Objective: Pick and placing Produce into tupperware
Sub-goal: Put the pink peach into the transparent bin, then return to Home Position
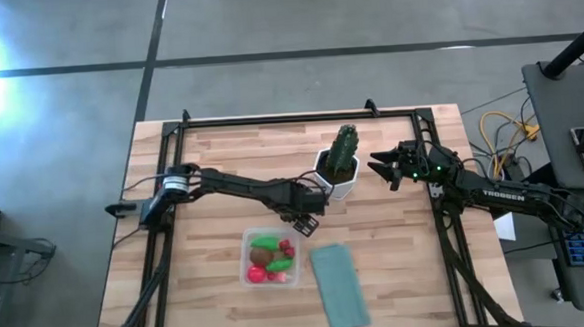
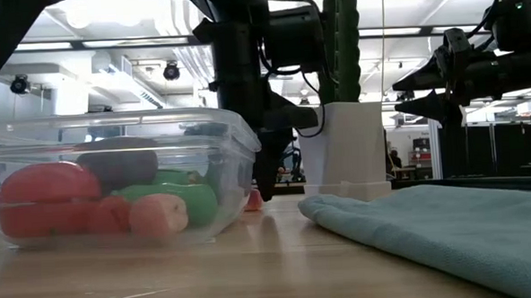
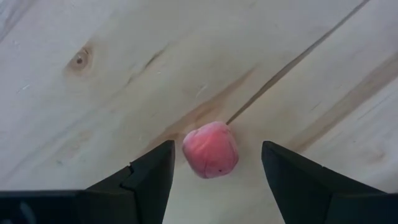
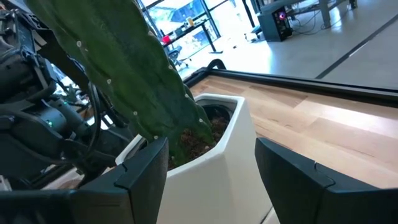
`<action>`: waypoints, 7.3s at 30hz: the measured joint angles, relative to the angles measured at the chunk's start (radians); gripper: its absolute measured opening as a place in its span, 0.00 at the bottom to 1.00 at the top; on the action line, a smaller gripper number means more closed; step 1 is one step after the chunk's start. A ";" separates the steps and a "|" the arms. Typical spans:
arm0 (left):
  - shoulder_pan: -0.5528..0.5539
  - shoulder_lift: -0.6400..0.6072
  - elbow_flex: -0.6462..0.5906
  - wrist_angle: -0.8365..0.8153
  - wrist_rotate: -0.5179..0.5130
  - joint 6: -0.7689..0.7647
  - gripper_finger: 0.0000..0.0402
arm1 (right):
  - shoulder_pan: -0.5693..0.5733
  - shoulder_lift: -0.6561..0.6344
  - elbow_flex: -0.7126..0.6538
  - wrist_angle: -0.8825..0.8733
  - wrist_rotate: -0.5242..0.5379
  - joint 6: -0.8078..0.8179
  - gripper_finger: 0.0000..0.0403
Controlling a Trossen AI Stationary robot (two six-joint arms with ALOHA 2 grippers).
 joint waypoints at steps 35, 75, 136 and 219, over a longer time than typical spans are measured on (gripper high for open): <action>0.007 -0.235 0.060 -0.130 0.023 0.111 0.22 | 0.000 0.000 0.000 0.000 0.000 0.000 0.58; -0.158 -0.473 0.043 -0.115 0.140 0.563 0.35 | 0.000 0.000 0.000 -0.001 0.000 0.000 0.58; -0.186 -2.072 -1.304 0.693 0.048 0.551 0.35 | 0.000 0.005 0.000 0.000 0.000 0.000 0.58; -0.186 -1.871 -1.531 0.681 -0.037 0.529 0.35 | 0.000 0.006 0.000 -0.001 0.000 0.000 0.58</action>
